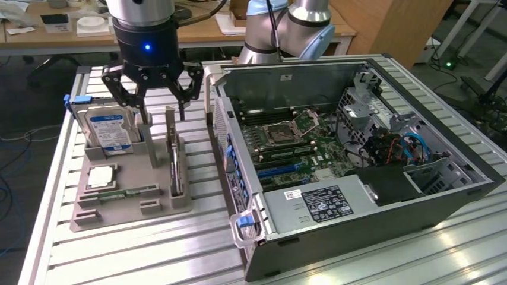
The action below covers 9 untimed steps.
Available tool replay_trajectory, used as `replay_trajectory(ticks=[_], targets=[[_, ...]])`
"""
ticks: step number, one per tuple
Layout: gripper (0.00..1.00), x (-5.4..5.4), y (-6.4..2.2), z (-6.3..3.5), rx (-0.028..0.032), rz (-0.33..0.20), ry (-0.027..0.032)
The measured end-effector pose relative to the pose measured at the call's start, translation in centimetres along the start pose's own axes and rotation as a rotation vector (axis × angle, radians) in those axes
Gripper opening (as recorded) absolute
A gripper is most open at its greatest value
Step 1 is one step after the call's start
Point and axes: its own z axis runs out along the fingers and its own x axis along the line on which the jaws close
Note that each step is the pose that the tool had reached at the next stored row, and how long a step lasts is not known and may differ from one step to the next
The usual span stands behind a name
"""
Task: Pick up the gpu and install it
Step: 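Pick up the gpu and move the gpu toward the slot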
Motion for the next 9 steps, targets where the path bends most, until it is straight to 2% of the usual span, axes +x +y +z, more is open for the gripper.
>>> replay_trajectory(ticks=[9], targets=[[0.65,0.01,-0.01,0.62,0.0000,0.000,0.0000]])
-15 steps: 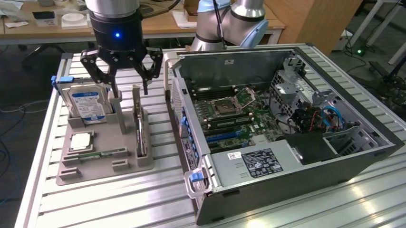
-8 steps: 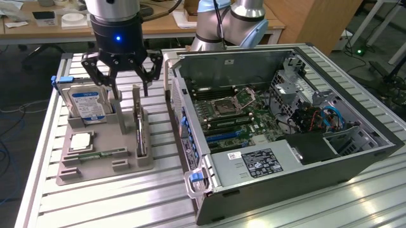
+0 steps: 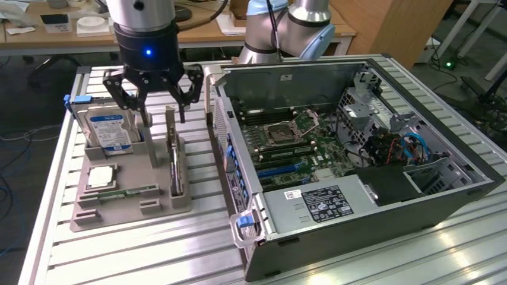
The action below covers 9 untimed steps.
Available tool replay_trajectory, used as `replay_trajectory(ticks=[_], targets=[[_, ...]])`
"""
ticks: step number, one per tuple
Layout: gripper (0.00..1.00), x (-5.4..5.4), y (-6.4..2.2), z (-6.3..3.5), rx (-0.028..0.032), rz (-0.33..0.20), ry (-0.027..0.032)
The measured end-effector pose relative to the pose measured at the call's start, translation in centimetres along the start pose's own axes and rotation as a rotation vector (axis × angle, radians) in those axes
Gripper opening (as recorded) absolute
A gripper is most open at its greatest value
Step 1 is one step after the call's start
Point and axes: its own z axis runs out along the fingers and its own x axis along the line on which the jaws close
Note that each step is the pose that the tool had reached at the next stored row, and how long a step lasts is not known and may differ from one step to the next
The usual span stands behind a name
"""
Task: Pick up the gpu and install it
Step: 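Pick up the gpu and move the gpu toward the slot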
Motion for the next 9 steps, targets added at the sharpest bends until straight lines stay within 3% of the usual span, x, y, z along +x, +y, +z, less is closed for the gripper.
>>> replay_trajectory(ticks=[9], targets=[[0.65,0.00,0.00,0.14,-0.0001,0.000,-0.0001]])
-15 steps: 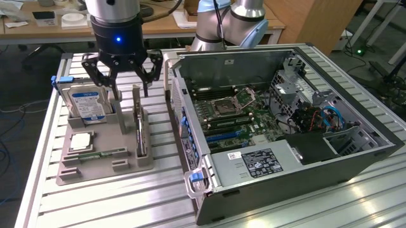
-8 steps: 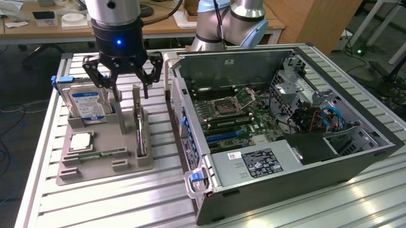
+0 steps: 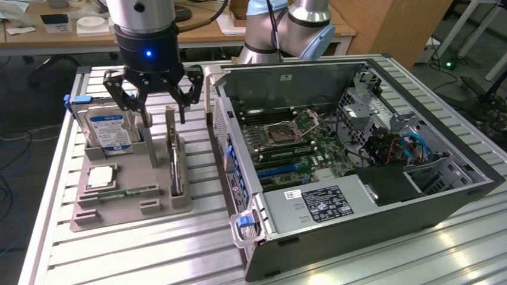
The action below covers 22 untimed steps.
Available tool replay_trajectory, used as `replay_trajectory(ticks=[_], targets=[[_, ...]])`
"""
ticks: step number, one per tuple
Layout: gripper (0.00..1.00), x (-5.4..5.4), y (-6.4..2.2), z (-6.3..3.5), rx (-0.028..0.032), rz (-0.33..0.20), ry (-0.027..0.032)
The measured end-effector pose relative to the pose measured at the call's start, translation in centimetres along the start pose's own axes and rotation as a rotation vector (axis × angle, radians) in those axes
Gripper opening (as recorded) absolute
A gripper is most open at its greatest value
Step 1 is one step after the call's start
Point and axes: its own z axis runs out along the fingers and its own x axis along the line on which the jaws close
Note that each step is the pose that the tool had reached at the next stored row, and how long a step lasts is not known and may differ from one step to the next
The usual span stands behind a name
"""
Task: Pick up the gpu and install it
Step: 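Pick up the gpu and move the gpu toward the slot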
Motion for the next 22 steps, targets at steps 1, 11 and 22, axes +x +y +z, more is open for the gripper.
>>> replay_trajectory(ticks=[1,11,22], targets=[[0.65,0.0,0.00,0.02,0.0000,0.000,0.0000],[0.65,0.0,-0.01,0.38,0.0000,0.000,0.0000],[0.65,0.0,-0.02,1.05,0.0000,0.000,0.0000]])
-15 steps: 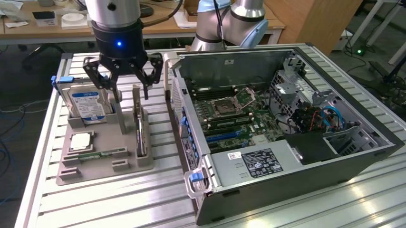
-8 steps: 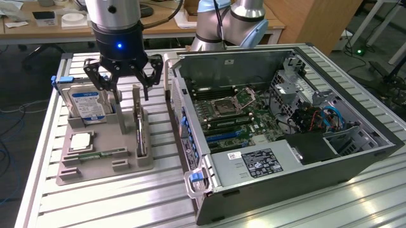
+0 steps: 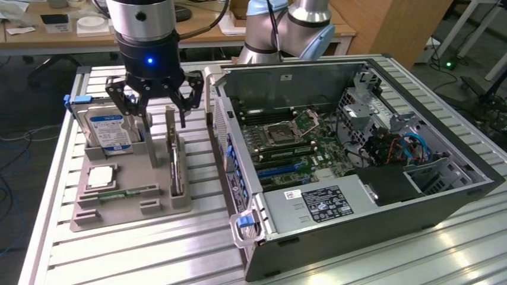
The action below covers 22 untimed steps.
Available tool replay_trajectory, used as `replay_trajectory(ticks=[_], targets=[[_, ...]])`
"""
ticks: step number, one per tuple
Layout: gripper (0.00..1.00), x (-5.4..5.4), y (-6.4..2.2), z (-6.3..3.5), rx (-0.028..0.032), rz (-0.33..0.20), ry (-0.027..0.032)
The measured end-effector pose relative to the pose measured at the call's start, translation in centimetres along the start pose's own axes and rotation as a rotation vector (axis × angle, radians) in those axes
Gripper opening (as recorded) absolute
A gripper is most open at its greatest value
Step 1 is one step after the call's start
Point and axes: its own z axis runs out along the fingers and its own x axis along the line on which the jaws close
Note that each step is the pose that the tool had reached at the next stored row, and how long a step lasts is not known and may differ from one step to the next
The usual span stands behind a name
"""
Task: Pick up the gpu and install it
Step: 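Pick up the gpu and move the gpu toward the slot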
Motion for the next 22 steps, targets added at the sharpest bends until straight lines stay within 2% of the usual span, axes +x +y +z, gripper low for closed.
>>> replay_trajectory(ticks=[22], targets=[[0.65,0.0,-0.03,1.51,0.0000,0.000,0.0000]])
